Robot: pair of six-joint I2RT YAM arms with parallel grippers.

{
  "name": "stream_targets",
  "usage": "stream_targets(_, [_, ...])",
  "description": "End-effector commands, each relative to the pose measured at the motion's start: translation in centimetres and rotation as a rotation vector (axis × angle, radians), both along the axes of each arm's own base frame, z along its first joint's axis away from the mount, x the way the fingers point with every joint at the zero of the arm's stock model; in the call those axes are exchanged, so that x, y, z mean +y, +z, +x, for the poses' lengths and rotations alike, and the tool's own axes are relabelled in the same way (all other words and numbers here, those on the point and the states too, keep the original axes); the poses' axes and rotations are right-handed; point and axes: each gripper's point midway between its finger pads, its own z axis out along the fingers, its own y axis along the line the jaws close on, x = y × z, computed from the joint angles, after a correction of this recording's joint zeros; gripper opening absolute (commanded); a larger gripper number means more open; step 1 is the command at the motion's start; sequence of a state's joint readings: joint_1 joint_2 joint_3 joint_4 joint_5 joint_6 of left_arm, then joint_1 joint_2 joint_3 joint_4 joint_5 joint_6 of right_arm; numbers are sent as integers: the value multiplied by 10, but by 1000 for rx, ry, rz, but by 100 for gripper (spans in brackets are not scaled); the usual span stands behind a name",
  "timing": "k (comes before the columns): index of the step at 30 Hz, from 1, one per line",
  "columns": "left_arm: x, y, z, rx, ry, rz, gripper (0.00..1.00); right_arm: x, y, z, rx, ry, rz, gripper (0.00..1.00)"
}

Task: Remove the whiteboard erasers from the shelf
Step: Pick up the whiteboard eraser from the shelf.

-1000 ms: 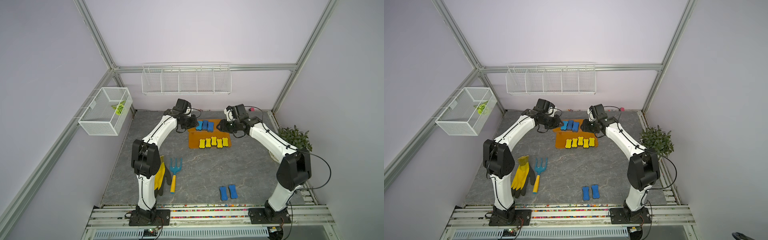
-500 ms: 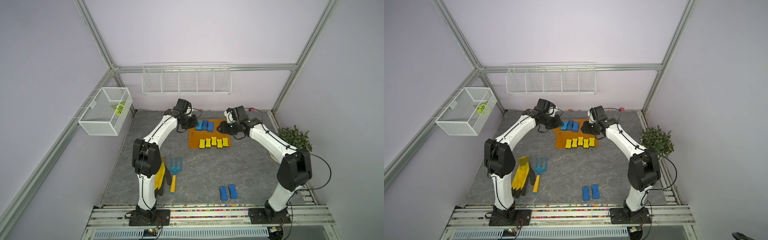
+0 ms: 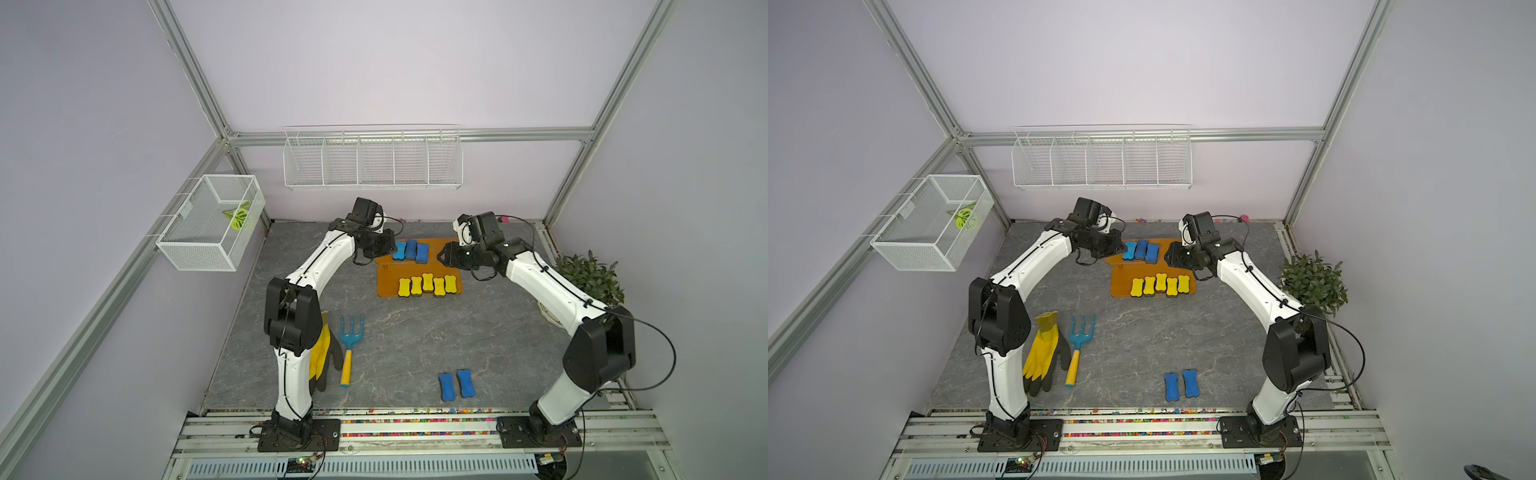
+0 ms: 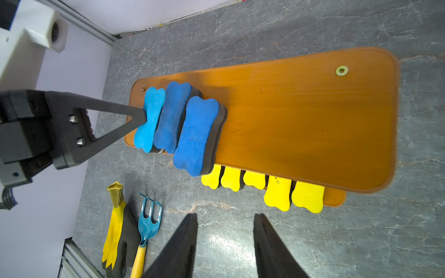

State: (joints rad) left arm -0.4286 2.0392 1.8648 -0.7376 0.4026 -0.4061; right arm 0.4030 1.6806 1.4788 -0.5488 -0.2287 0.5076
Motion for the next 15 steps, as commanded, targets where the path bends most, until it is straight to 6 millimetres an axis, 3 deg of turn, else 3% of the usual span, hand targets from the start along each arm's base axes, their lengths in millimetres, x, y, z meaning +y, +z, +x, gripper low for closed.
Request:
stream_targets(1, [1,-11,-12,33,-21,23,0,-9,8,-3,-31,-17,-11,45])
stream_targets(8, [4,22,-15,-26,-9,-10,0,-10,15,-4,-46,-19,-5,45])
stream_targets(15, [10,37,-25,-53,4,-27,0,-12,22,-9,-60,-21,3,45])
